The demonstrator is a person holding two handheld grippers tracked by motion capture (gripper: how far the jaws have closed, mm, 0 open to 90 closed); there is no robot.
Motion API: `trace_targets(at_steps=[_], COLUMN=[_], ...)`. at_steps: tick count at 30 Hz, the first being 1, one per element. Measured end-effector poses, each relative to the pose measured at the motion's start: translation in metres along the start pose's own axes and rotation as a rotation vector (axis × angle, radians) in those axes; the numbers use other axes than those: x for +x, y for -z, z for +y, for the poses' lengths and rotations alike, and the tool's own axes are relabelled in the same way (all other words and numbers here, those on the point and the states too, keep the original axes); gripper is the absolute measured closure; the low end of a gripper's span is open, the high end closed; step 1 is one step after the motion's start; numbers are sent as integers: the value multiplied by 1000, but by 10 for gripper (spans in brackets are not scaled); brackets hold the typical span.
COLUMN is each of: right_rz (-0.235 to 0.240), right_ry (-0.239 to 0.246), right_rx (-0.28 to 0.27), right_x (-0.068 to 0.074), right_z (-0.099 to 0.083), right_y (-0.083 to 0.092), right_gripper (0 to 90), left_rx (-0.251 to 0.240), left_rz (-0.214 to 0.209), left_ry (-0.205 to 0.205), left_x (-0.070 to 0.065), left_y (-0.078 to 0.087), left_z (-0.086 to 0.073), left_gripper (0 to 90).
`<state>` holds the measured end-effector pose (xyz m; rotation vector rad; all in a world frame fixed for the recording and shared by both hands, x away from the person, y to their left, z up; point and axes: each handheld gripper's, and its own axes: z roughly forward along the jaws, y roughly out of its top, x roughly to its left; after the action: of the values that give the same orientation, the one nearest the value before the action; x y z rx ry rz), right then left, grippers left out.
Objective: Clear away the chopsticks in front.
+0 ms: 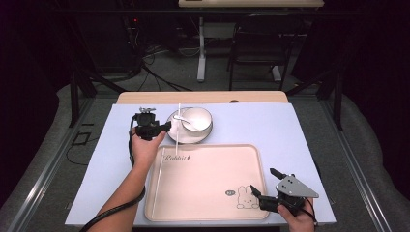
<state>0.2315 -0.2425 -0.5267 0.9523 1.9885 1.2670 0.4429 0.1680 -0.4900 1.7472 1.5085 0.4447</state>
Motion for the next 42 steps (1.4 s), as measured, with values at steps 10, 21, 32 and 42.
trace_targets(at_steps=[10,21,32,42], right_rz=[2,5,3,5], right_ry=[1,3,3,3], right_rx=[0,0,-2,-3], right_x=[0,0,0,0], right_z=[0,0,0,0], right_y=[0,0,0,0], right_gripper=[146,145,145,145], left_rx=[32,57,79,88], left_rz=[1,-15,-20,2], left_ry=[32,18,11,13], left_x=[3,-5,-12,-15], left_y=[-23,-40,-53,-63], left_z=[-1,1,3,8], left_gripper=[474,502,586,641])
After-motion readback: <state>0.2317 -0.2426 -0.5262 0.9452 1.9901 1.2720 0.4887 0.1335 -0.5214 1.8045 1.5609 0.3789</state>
